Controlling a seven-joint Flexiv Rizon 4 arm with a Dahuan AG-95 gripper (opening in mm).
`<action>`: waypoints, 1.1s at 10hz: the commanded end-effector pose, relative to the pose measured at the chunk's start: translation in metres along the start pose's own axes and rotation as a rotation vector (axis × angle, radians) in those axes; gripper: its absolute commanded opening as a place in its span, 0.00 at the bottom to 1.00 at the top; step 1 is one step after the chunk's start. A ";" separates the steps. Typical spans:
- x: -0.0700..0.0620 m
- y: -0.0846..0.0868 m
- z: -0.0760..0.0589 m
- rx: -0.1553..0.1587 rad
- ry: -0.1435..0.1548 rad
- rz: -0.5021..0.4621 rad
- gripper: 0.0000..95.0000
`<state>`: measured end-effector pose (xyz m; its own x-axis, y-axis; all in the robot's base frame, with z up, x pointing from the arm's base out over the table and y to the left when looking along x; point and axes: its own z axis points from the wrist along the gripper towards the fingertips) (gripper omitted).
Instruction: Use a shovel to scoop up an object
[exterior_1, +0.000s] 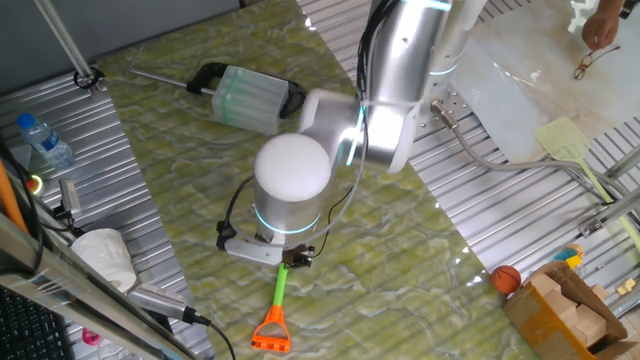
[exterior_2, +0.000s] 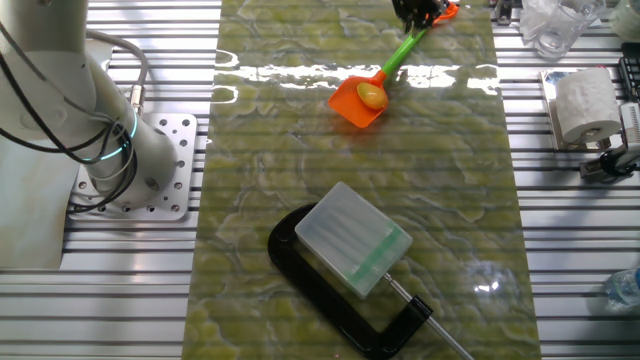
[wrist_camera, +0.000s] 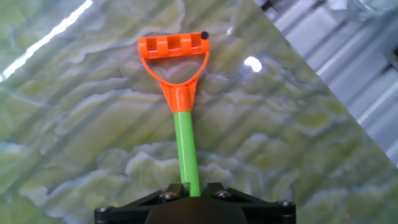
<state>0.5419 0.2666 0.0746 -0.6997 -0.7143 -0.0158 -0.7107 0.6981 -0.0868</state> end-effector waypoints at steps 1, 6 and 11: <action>0.006 -0.001 -0.024 0.004 0.008 0.144 0.00; 0.054 -0.026 -0.060 0.006 0.010 0.297 0.00; 0.084 -0.089 -0.103 -0.011 0.001 0.400 0.00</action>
<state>0.5369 0.1536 0.1800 -0.9205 -0.3896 -0.0280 -0.3849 0.9169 -0.1058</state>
